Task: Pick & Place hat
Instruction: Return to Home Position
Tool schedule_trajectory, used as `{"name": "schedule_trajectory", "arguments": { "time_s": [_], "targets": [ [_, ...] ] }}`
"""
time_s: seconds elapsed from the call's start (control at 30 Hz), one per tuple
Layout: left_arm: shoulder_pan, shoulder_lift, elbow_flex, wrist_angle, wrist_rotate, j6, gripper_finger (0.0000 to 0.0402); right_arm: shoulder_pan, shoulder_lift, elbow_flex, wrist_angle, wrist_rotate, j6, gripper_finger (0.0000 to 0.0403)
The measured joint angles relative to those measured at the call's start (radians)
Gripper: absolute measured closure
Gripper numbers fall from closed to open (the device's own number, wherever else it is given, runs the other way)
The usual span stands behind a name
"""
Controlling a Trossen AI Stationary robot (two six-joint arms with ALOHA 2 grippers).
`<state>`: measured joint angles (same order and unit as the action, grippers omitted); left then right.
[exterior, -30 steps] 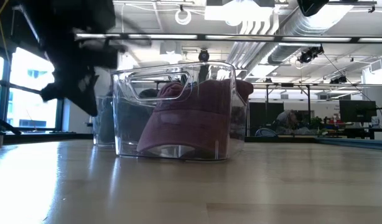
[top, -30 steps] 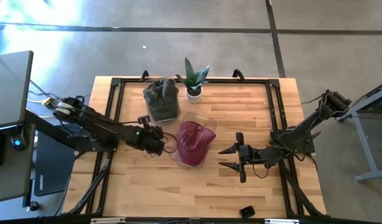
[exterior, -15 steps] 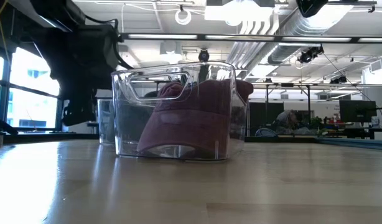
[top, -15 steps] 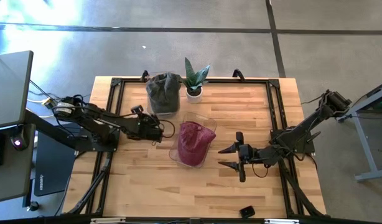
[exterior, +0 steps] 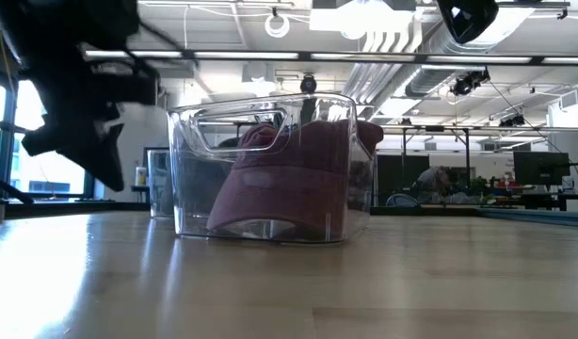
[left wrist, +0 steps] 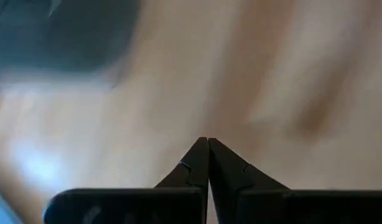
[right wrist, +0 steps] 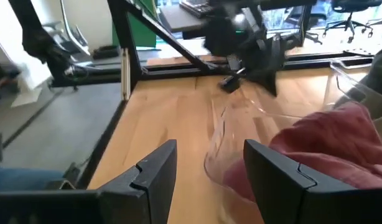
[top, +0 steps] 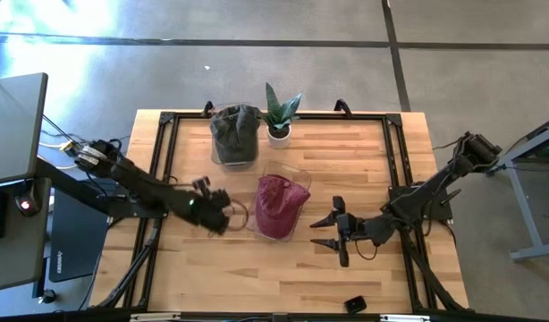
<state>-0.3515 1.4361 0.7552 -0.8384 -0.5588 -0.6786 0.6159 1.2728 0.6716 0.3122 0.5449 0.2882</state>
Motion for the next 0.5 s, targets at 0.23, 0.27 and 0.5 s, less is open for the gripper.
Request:
{"name": "schedule_trajectory", "arguments": {
  "time_s": [0.23, 0.27, 0.5],
  "targets": [
    [-0.165, 0.070, -0.013, 0.509, -0.136, 0.015, 0.0402, -0.001, -0.004, 0.000, 0.113, -0.025, -0.039, 0.0221],
    [-0.175, 0.086, -0.013, 0.596, -0.128, 0.050, 0.0402, 0.000, -0.004, 0.000, 0.120, -0.039, -0.041, 0.0221],
    [-0.195, 0.197, -0.011, 1.019, -0.052, 0.258, 0.0402, 0.000, -0.004, 0.000, 0.134, -0.066, -0.061, 0.0221]
  ]
}}
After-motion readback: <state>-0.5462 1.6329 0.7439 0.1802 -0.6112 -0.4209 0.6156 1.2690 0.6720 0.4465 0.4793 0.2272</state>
